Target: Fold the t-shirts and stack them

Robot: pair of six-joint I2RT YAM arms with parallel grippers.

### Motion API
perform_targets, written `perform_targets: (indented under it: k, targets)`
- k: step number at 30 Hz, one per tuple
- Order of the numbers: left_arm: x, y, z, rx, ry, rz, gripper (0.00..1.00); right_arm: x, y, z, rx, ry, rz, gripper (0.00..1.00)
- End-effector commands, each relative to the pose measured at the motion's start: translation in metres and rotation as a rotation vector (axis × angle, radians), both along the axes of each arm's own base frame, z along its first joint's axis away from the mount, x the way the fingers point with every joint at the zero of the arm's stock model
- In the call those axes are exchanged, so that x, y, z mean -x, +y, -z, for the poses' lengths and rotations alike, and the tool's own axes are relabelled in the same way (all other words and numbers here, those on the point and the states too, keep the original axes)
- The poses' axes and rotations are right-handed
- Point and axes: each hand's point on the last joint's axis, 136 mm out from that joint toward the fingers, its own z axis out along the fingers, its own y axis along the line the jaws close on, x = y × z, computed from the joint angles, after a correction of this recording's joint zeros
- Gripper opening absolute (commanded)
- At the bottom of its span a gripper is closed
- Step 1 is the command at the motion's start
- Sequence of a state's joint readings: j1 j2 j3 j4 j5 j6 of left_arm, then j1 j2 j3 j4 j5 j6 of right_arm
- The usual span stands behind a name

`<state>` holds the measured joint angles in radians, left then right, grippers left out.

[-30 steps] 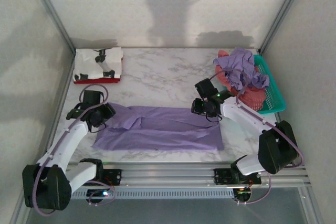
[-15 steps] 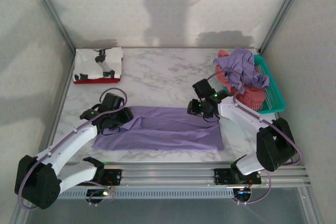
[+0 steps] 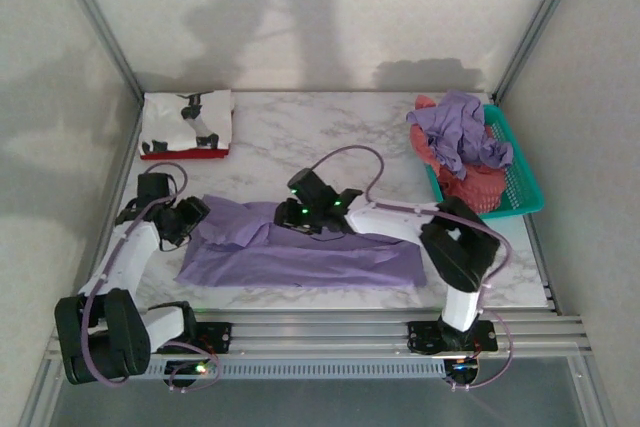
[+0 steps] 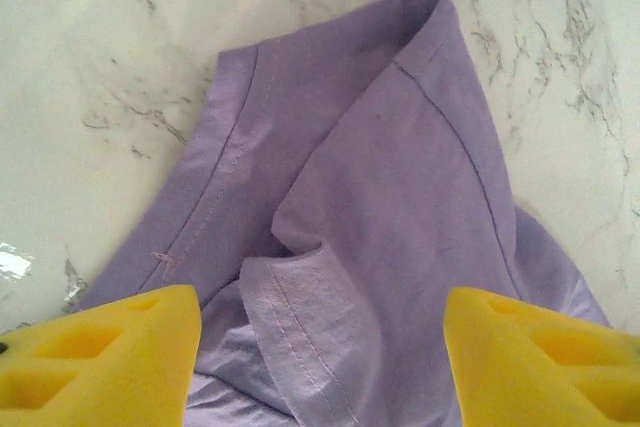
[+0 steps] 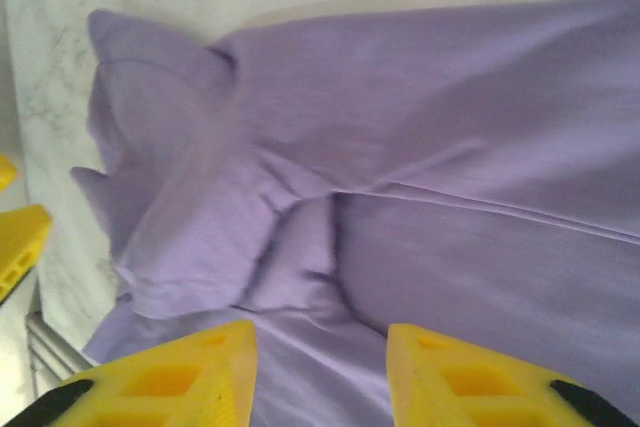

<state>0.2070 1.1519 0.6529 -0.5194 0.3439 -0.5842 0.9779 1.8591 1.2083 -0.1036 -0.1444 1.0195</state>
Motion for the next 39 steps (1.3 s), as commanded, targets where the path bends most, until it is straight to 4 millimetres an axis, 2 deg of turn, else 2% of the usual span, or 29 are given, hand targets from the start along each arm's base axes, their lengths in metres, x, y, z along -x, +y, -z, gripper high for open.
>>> perform_targets:
  k: [1,5,8,14,16,19,24,29,33,36,39]
  targets:
    - [-0.004,-0.008,0.000,0.074,-0.035,0.073,0.62,0.001,0.048,-0.011,-0.122,0.016,-0.001,0.39]
    - [-0.001,0.004,0.010,0.083,-0.015,0.053,0.61,0.008,0.070,-0.004,-0.126,0.035,-0.029,0.40]
    - [-0.008,0.010,0.013,0.070,-0.008,0.046,0.62,0.009,0.075,-0.001,-0.129,0.039,-0.033,0.41]
    - [-0.020,-0.018,0.023,0.265,-0.030,0.120,0.62,0.005,0.067,-0.006,-0.101,0.013,-0.020,0.41]
    - [-0.023,-0.021,0.025,0.294,-0.031,0.132,0.62,0.004,0.066,-0.007,-0.099,0.011,-0.021,0.41]
    - [-0.029,-0.027,0.014,0.335,-0.062,0.150,0.61,0.003,0.064,-0.010,-0.094,0.002,-0.025,0.41]
    - [-0.040,-0.029,-0.019,0.368,-0.125,0.141,0.62,-0.001,0.055,-0.014,-0.075,-0.011,-0.005,0.42]
    - [-0.040,-0.034,-0.030,0.395,-0.154,0.137,0.61,-0.010,0.039,-0.016,-0.072,-0.015,0.049,0.42]
    - [-0.040,-0.035,-0.032,0.406,-0.171,0.135,0.61,-0.012,0.043,-0.017,-0.082,-0.005,0.024,0.42]
    - [-0.039,-0.034,-0.027,0.400,-0.159,0.134,0.52,-0.008,0.045,-0.013,-0.085,0.025,0.038,0.40]
    - [-0.037,-0.027,-0.021,0.351,-0.130,0.117,0.37,0.001,0.051,-0.006,-0.083,0.047,0.032,0.38]
